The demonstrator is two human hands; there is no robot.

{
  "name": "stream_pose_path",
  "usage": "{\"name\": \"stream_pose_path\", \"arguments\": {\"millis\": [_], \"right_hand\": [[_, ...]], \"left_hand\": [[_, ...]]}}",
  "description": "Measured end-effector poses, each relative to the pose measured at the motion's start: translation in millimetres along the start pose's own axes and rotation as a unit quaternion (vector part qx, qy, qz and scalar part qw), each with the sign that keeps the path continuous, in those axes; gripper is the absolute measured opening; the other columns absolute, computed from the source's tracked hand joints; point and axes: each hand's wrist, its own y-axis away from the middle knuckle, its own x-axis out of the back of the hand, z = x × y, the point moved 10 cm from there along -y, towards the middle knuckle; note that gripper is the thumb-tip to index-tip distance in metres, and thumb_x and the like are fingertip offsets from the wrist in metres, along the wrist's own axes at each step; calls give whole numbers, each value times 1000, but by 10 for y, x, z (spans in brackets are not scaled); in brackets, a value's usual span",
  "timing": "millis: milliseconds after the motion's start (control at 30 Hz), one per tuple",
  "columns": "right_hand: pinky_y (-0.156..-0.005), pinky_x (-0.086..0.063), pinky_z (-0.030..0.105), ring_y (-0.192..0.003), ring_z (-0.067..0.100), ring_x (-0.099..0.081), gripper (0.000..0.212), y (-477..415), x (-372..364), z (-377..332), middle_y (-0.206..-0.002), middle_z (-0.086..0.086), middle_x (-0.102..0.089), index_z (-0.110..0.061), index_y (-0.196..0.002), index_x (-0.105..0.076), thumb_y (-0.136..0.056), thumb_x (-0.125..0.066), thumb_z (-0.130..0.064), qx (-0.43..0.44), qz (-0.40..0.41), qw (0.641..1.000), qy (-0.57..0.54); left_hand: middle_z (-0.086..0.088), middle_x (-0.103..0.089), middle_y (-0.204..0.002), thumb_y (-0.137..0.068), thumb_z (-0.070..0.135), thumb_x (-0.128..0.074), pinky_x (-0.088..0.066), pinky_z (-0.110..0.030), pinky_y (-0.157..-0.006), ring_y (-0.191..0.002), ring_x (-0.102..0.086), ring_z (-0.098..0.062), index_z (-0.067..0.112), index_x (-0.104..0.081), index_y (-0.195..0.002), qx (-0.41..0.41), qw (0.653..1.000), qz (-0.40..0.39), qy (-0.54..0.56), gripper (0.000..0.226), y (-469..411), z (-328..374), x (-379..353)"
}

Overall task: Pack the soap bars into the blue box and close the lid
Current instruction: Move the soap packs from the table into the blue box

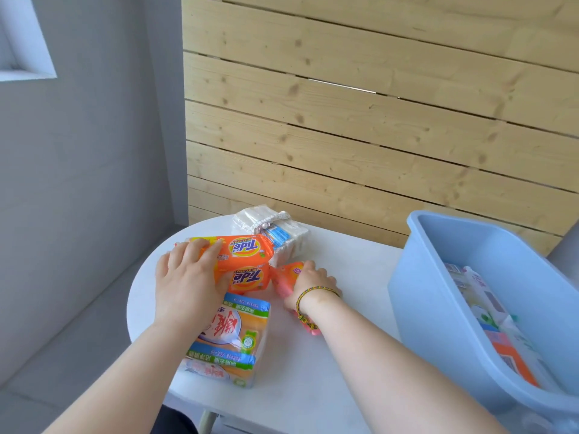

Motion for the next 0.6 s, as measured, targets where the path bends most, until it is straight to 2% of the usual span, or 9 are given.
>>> {"name": "stream_pose_path", "arguments": {"millis": [133, 233, 333, 367, 467, 533, 600], "right_hand": [[-95, -41, 38, -124, 30, -42, 78, 290, 458, -119, -132, 10, -41, -12, -132, -27, -71, -69, -36, 60, 22, 998, 1], [-83, -42, 31, -113, 29, -50, 74, 596, 1031, -151, -127, 8, -47, -13, -129, -34, -69, -67, -41, 122, 64, 990, 3], [-65, -43, 24, -89, 20, -55, 56, 842, 1559, 15, -109, 3, -57, -21, -119, -45, -69, -69, -34, 172, 54, 981, -65], [-63, -43, 21, -86, 17, -56, 53, 908, 1688, 119, -106, 1, -58, -24, -117, -47, -71, -70, -31, 184, 43, 978, -91], [-68, -42, 13, -88, 10, -58, 53, 1018, 1925, 542, -106, -7, -56, -29, -120, -45, -74, -71, -23, 203, -2, 967, -155], [-68, -45, 11, -83, 1, -57, 45, 1024, 1936, 846, -101, -11, -58, -32, -106, -46, -73, -74, -19, 200, -45, 961, -183], [-64, -49, 9, -77, -4, -59, 41, 993, 1913, 1179, -94, -16, -60, -31, -93, -50, -62, -75, -23, 187, -84, 958, -201]], "left_hand": [[-11, -53, -131, -82, 35, -55, -14, -43, -109, -126, -39, -32, 15, -48, -126, 14, 999, 19, 45, 48, 15, 30, 161], [-14, -54, -130, -82, 27, -57, -12, -44, -111, -126, -40, -34, 11, -50, -124, -11, 995, 59, 79, 45, 2, 223, 370], [-15, -55, -128, -81, 20, -59, -20, -40, -108, -124, -42, -34, 10, -53, -121, -39, 985, 79, 151, 42, 19, 572, 547], [-14, -55, -127, -81, 18, -60, -24, -36, -105, -123, -43, -32, 11, -53, -121, -47, 978, 75, 188, 41, 41, 719, 563], [-8, -52, -131, -82, 20, -57, -26, -23, -98, -124, -42, -22, 15, -50, -124, -78, 952, 17, 296, 43, 116, 1264, 422], [-4, -49, -134, -84, 25, -54, -24, -12, -91, -122, -40, -11, 17, -45, -128, -76, 933, -39, 349, 46, 141, 1620, 207], [0, -44, -139, -84, 31, -52, -24, -9, -89, -120, -37, -4, 20, -39, -132, -47, 904, -109, 412, 51, 164, 1980, -78]]}}
